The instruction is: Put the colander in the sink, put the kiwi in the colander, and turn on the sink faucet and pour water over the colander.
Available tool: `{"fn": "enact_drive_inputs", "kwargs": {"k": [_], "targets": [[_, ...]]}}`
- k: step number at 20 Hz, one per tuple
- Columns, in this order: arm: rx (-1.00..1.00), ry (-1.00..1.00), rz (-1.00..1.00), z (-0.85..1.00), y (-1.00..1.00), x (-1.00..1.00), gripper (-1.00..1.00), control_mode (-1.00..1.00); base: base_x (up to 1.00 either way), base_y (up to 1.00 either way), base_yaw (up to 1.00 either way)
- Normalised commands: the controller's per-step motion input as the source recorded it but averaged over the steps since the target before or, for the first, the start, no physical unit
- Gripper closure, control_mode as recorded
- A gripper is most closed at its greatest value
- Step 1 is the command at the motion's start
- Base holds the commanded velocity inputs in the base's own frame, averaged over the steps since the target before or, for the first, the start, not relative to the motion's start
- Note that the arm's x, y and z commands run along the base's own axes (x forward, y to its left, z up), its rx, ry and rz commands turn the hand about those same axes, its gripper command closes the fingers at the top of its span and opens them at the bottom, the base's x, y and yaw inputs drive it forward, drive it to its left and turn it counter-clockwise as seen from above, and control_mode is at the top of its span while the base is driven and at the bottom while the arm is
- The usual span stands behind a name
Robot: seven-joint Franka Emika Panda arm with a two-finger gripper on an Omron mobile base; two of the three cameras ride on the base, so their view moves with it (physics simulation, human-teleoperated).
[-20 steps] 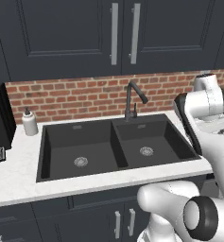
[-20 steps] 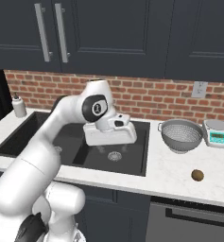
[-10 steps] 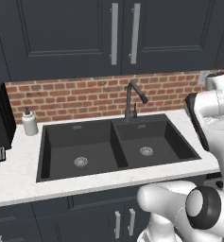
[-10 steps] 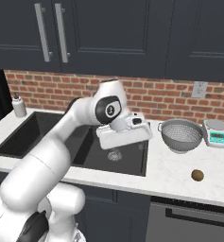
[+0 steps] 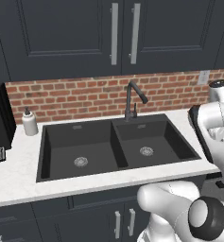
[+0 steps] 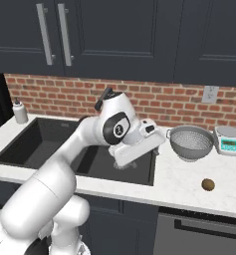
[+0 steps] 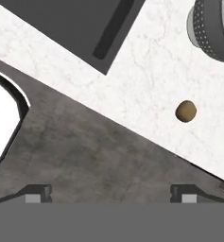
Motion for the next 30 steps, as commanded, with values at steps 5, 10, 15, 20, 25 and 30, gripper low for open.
{"fn": "enact_drive_inputs", "kwargs": {"k": [5,10,15,20,25,30], "targets": [[-0.02,0.09,0.11,0.00,-0.16,0.37,-1.00,-1.00,0.00,0.00,0.00],[0.00,-0.07,0.10,-0.04,-0.11,0.21,-1.00,-1.00,0.00,0.00,0.00],[0.00,-0.21,0.02,-0.10,-0.02,0.18,-1.00,-1.00,0.00,0.00,0.00],[0.00,-0.19,0.00,-0.18,-0.08,0.29,-1.00,-1.00,0.00,0.00,0.00],[0.00,-0.07,0.00,-0.13,-0.19,0.40,-1.00,-1.00,0.00,0.00,0.00],[0.00,0.00,0.00,-0.13,-0.21,0.48,-1.00,-1.00,0.00,0.00,0.00]]}}
